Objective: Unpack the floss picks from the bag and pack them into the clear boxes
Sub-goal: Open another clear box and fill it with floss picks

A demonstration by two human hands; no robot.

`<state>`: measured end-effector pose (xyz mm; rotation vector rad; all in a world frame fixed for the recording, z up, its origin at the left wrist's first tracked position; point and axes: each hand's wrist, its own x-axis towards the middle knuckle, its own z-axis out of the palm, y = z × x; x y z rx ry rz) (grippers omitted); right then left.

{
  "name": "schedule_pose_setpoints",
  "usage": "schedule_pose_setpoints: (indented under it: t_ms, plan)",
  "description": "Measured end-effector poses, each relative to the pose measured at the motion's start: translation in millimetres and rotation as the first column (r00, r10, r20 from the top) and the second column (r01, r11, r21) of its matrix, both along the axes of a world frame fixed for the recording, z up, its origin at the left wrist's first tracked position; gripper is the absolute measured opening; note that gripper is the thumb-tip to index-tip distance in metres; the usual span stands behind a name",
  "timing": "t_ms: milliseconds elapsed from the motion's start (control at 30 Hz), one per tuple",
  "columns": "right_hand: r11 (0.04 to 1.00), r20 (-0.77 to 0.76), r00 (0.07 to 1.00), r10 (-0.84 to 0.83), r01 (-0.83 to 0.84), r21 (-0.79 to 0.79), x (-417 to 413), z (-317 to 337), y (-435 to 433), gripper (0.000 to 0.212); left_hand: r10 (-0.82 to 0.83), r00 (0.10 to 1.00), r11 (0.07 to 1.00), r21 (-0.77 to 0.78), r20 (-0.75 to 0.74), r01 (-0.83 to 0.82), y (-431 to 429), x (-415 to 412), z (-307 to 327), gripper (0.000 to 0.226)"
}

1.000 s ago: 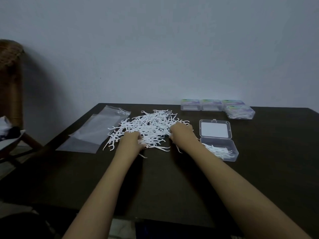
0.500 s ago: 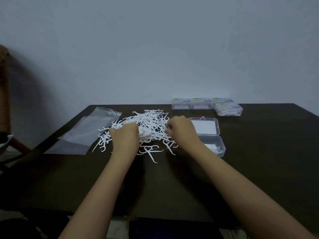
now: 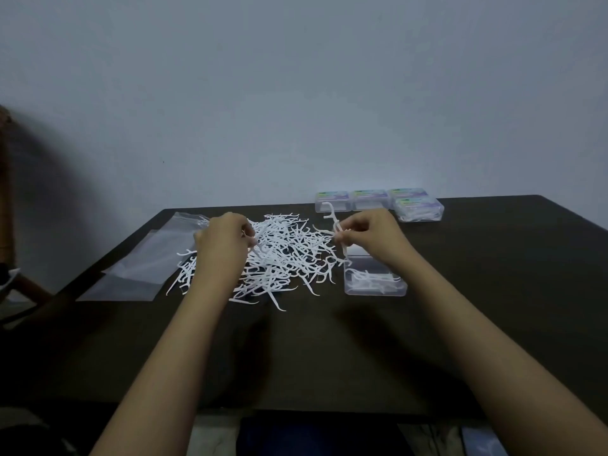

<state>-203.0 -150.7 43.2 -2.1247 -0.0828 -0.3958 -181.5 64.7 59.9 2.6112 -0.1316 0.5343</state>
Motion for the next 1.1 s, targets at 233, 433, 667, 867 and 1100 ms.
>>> schedule_pose_setpoints:
  t_ms: [233,433,667,867,1100]
  plan:
    - [0.98,-0.047,0.999,-0.013,0.022,0.197,-13.7,0.7,-39.1,0.012,-0.126,0.977,0.969,-0.191,0.17,0.159,-11.0,0.6,2.9,0.006]
    - [1.0,-0.14,0.99,-0.005,0.008,0.018,-16.6,-15.7,-52.9,0.018,-0.271,0.958,0.854,-0.437,0.093,0.284,-36.0,-1.0,-2.0,0.005]
    - [0.998,-0.145,0.989,-0.013,0.005,-0.055,-15.1,-25.2,-62.4,0.026,-0.434,0.901,0.673,-0.672,-0.02,0.309,-75.8,-4.3,-20.0,0.016]
    - [0.992,-0.107,0.987,-0.121,0.123,0.017,-15.2,-24.5,-74.9,0.02,-0.518,0.848,0.697,-0.628,-0.109,0.345,-108.7,-4.9,-40.6,0.008]
    - [0.99,-0.093,0.986,-0.138,0.134,-0.043,-13.3,-24.8,-74.1,0.02,-0.571,0.813,0.748,-0.479,-0.115,0.458,-125.3,-0.1,-54.7,0.014]
